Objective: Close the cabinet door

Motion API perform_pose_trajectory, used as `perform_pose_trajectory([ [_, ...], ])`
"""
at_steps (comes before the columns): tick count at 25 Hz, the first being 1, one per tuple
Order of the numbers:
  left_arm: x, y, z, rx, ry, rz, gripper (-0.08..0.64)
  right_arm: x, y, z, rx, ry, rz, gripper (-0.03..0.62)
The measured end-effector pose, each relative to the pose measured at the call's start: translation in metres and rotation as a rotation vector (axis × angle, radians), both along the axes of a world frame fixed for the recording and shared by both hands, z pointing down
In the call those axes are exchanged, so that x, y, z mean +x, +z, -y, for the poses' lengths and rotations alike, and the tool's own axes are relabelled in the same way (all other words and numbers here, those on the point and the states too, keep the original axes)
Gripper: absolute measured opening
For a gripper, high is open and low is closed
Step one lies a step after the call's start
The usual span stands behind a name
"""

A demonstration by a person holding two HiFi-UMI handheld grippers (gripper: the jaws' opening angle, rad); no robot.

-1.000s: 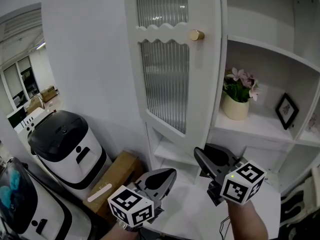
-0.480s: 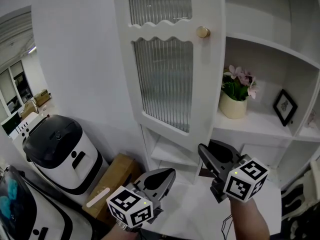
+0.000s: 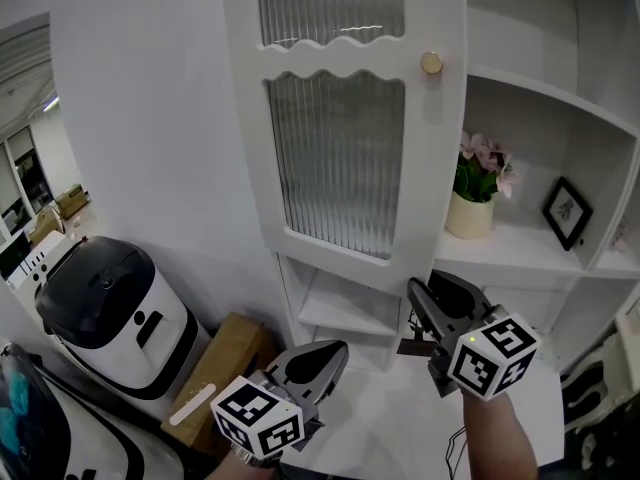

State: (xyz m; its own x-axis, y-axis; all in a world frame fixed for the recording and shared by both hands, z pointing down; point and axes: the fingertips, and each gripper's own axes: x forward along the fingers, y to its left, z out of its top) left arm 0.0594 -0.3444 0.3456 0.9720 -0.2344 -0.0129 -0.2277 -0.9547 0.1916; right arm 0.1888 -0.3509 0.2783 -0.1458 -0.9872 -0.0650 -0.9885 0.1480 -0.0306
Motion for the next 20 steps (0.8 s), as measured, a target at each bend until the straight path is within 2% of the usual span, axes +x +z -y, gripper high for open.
perform_pose_trajectory([
  [8, 0.009, 0.007, 0.011, -0.015, 0.031, 0.01, 0.006, 0.025, 0.001, 0.013, -0.01, 0.084, -0.012, 0.148],
  [20, 0.01, 0.01, 0.025, -0.022, 0.039, 0.012, 0.006, 0.047, 0.002, 0.032, -0.021, 0.143, -0.002, 0.163],
])
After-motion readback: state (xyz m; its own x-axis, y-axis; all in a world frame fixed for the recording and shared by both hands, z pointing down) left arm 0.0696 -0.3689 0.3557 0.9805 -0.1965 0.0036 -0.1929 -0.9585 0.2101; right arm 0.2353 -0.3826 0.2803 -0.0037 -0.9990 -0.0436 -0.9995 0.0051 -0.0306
